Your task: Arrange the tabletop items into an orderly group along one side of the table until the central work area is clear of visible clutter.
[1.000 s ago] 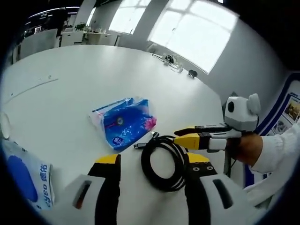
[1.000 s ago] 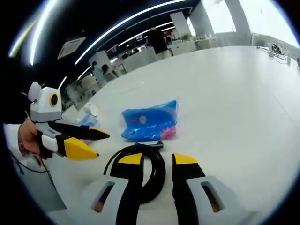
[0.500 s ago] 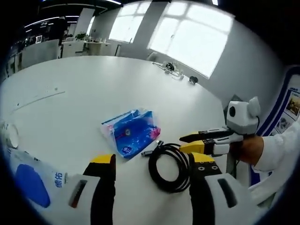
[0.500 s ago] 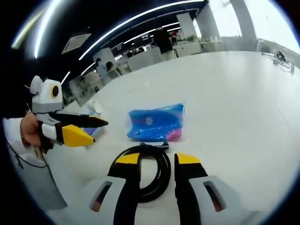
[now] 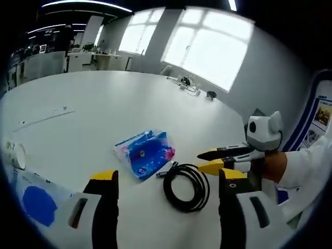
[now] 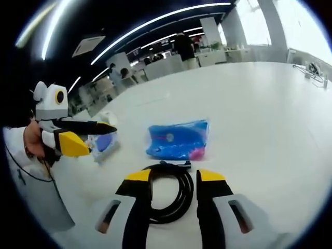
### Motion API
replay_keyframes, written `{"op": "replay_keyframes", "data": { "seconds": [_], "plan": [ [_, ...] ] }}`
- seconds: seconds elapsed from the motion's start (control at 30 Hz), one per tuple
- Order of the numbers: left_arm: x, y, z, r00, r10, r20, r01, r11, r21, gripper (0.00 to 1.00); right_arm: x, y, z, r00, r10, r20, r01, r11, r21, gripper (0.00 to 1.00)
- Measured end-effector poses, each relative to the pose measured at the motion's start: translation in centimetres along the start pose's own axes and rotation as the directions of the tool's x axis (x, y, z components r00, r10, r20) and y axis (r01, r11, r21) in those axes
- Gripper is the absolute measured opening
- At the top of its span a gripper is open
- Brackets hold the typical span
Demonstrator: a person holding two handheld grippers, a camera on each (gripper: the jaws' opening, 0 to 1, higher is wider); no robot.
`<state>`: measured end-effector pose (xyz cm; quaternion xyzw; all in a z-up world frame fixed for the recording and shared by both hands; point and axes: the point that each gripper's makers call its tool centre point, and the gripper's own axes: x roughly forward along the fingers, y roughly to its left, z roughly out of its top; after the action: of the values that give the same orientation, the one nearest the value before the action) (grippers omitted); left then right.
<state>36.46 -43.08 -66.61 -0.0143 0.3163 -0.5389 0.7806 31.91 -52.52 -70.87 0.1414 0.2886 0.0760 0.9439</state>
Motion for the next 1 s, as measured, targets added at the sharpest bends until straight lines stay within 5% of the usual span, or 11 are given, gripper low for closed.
{"op": "replay_keyframes", "data": {
  "seconds": [0.37, 1.0],
  "plan": [
    [-1.8, 0.2, 0.6, 0.999, 0.004, 0.032, -0.004, 1.000, 0.014, 0.90, -0.6, 0.5, 1.1, 1.000, -0.006, 0.017, 0.006, 1.000, 0.006, 0.44],
    [-7.4, 2.2, 1.3, 0.994, 0.067, 0.088, -0.068, 0.998, 0.001, 0.96, -0.9, 3.6, 2.8, 0.999, 0.008, 0.048, -0.007, 1.000, -0.022, 0.49]
  ]
}}
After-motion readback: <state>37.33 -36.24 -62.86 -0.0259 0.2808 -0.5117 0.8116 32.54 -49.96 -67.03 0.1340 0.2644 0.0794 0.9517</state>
